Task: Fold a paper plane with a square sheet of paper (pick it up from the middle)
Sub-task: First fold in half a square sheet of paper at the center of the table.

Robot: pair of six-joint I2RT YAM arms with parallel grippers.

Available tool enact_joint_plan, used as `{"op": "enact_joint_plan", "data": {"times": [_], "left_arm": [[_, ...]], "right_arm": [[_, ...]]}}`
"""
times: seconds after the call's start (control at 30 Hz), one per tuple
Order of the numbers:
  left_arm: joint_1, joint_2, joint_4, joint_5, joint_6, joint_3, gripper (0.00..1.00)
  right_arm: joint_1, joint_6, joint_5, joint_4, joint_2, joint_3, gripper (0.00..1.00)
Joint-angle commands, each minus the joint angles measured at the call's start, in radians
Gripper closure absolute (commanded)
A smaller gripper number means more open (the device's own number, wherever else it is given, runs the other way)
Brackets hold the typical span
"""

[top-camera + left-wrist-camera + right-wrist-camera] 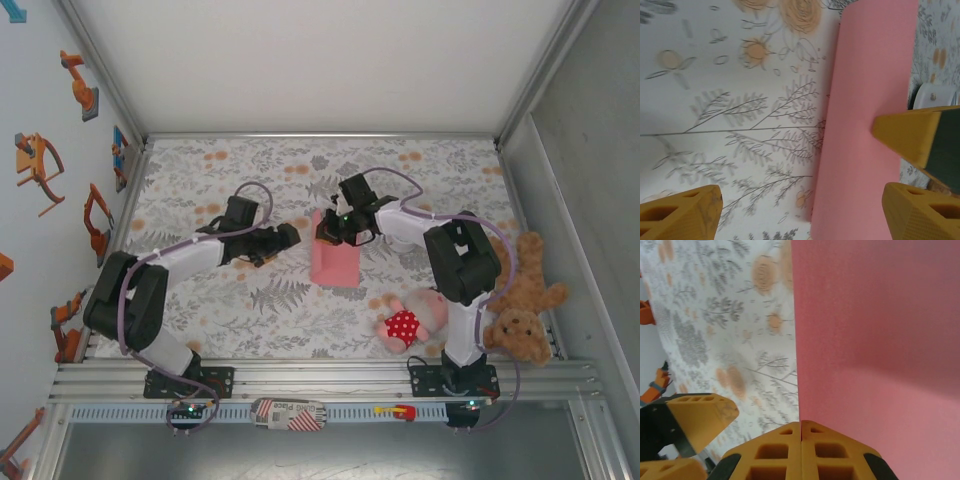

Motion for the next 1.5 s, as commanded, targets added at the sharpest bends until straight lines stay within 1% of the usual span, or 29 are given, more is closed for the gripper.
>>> {"op": "enact_joint_plan", "data": {"times": [0.0, 0.1, 0.23, 0.33, 0.4, 0.47, 0.57, 0.7, 0.77, 0.97, 1.13, 1.23, 1.47], "left_arm": [[-0.020, 0.042, 0.009, -0.012, -0.012, 0.053, 0.18], [-0.024, 0.058, 0.005, -0.028, -0.026, 0.063, 0.19], [-0.013, 0.032, -0.026, -0.097, -0.031, 0.055, 0.19], [0.014, -0.005, -0.023, -0.120, -0.052, 0.027, 0.19], [0.048, -0.048, -0.007, -0.130, -0.071, -0.011, 0.19], [0.088, -0.090, 0.020, -0.122, -0.092, -0.053, 0.19], [0.135, -0.145, 0.051, -0.098, -0.104, -0.108, 0.17], [0.161, -0.188, 0.068, -0.076, -0.107, -0.145, 0.15], [0.163, -0.197, 0.088, -0.064, -0.110, -0.158, 0.14], [0.161, -0.170, 0.146, -0.015, -0.128, -0.187, 0.14], [0.142, -0.137, 0.155, 0.010, -0.117, -0.187, 0.14], [0.111, -0.108, 0.125, 0.012, -0.091, -0.162, 0.14], [0.028, -0.035, 0.047, -0.031, -0.049, -0.084, 0.17]], "right_arm": [[-0.015, -0.029, 0.052, 0.020, -0.016, -0.029, 1.00], [-0.019, -0.038, 0.040, 0.026, -0.028, -0.041, 1.00], [-0.017, -0.020, -0.020, 0.067, -0.043, -0.041, 1.00], [-0.008, 0.037, -0.083, 0.142, -0.040, -0.040, 1.00], [0.007, 0.082, -0.116, 0.199, -0.033, -0.033, 1.00], [0.021, 0.130, -0.151, 0.260, -0.024, -0.030, 1.00], [0.038, 0.221, -0.210, 0.397, -0.014, -0.040, 1.00], [0.040, 0.320, -0.266, 0.583, -0.008, -0.076, 1.00], [0.041, 0.332, -0.275, 0.614, 0.000, -0.094, 1.00], [0.030, 0.289, -0.249, 0.579, 0.054, -0.130, 1.00], [0.024, 0.158, -0.195, 0.429, 0.073, -0.101, 1.00], [0.018, 0.105, -0.181, 0.396, 0.084, -0.096, 1.00], [0.000, 0.046, -0.156, 0.349, 0.106, -0.089, 1.00]]}}
